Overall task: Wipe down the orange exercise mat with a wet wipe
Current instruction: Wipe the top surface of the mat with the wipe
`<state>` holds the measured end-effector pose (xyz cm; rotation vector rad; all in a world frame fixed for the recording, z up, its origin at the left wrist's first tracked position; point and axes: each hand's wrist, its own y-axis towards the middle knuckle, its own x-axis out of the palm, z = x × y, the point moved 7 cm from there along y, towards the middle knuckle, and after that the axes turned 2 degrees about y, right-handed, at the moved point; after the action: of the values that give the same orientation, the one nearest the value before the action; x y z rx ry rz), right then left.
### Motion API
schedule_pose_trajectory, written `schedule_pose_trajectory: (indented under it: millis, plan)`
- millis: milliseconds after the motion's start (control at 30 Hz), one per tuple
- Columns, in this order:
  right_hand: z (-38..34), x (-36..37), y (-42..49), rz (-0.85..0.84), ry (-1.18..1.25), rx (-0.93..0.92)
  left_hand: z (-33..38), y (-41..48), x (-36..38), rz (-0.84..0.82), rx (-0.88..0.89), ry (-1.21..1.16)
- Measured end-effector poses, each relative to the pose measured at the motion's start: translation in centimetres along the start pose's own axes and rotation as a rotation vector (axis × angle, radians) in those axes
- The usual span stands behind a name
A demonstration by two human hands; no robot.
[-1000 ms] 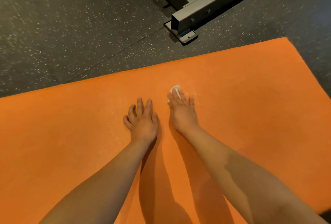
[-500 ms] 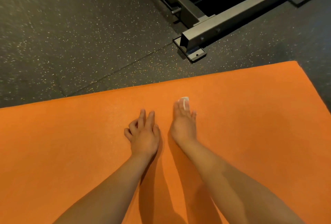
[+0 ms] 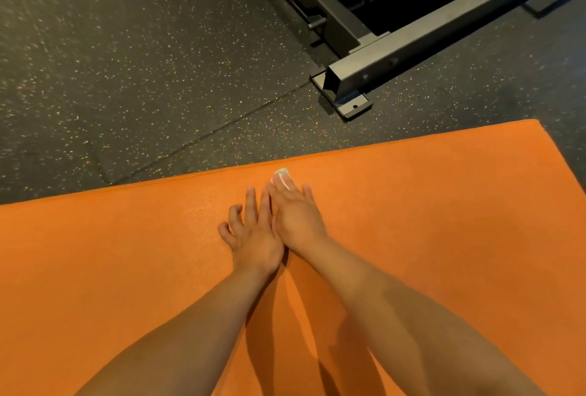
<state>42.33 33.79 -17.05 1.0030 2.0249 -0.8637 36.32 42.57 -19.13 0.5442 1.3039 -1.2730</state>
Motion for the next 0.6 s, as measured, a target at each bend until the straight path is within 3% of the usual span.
schedule_pose_trajectory:
  millis: [67, 200, 400, 600]
  plan:
    - [1.6, -1.0, 0.4, 0.02, -0.093, -0.001, 0.1, 0.0, -0.1, 0.008, -0.015, -0.016]
    - [3.7, -2.8, 1.8, 0.175, -0.094, 0.263, 0.3, 0.2, -0.1, 0.006, -0.016, -0.032]
    - [-0.1, 0.0, 3.2, 0.041, -0.015, -0.024, -0.3, 0.7, 0.5, 0.01, -0.007, -0.038]
    - [-0.8, 0.8, 1.8, -0.052, 0.031, -0.043, -0.2, 0.2, -0.3, 0.022, 0.049, -0.199]
